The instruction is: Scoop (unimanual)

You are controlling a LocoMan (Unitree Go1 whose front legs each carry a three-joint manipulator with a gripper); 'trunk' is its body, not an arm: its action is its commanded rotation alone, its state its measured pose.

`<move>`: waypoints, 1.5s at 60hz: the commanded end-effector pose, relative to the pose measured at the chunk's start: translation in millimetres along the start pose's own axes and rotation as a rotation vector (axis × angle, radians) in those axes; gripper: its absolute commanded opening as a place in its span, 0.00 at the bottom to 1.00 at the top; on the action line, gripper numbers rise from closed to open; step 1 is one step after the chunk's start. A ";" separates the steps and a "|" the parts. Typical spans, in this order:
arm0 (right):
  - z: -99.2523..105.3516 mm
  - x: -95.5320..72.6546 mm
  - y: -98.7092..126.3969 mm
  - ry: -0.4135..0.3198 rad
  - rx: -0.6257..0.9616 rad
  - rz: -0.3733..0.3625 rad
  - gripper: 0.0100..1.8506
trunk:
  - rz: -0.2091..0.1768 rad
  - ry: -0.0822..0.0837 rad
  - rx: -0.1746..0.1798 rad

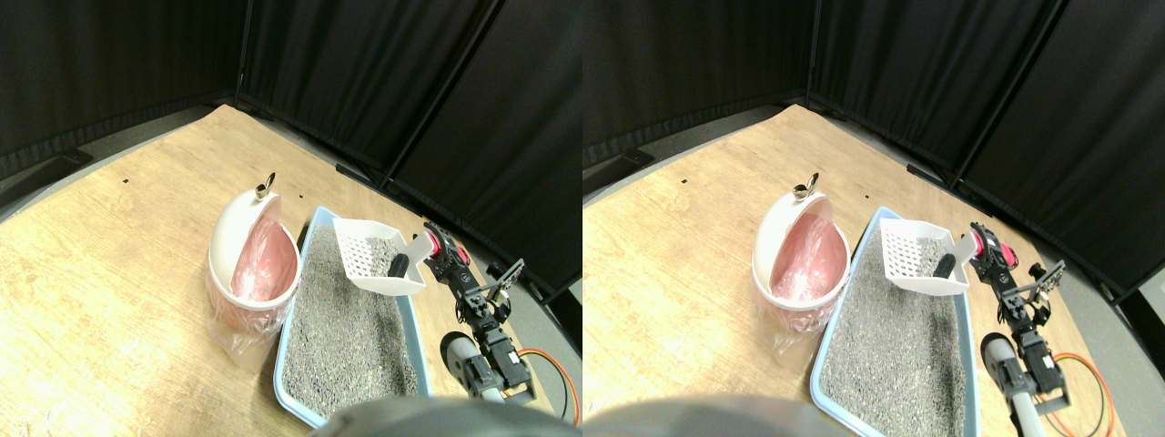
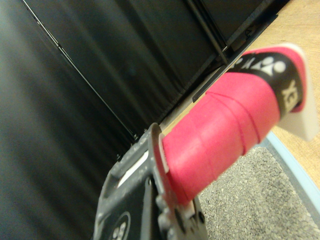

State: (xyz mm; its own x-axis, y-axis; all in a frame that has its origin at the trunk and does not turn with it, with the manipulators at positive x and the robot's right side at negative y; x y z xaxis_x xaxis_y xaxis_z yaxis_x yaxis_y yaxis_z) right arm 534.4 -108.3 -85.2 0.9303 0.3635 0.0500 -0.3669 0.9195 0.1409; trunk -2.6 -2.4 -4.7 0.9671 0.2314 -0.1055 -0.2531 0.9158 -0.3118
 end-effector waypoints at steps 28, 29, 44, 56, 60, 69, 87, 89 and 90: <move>0.5 10.2 12.7 -0.036 -0.008 0.053 0.03 | 0.034 0.005 -0.020; 0.5 10.2 12.7 -0.036 -0.008 0.053 0.03 | 0.051 0.004 -0.028; 0.7 13.4 23.1 -0.010 -0.008 0.089 0.03 | 0.068 0.003 -0.042; 0.8 17.7 29.9 -0.002 -0.021 0.109 0.03 | 0.088 0.002 -0.057; 0.6 20.2 32.1 -0.003 -0.027 0.136 0.03 | 0.094 0.002 -0.062; 0.5 24.9 38.9 0.013 -0.047 0.143 0.03 | 0.110 0.004 -0.075; -2.6 34.3 57.0 0.054 -0.098 0.182 0.03 | 0.134 0.006 -0.094; -2.8 35.1 58.6 0.055 -0.100 0.183 0.03 | 0.137 0.008 -0.096; -3.0 35.7 59.4 0.060 -0.102 0.179 0.03 | 0.137 0.008 -0.096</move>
State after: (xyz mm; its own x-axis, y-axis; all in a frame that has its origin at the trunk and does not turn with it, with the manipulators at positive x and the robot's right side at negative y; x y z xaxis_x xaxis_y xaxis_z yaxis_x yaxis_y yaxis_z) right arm 546.4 -46.5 -89.3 0.8526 0.5204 -0.0474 -0.5193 0.8539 0.0341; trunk -4.3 -0.5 -4.0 0.9315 0.3332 -0.1459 -0.3637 0.8502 -0.3806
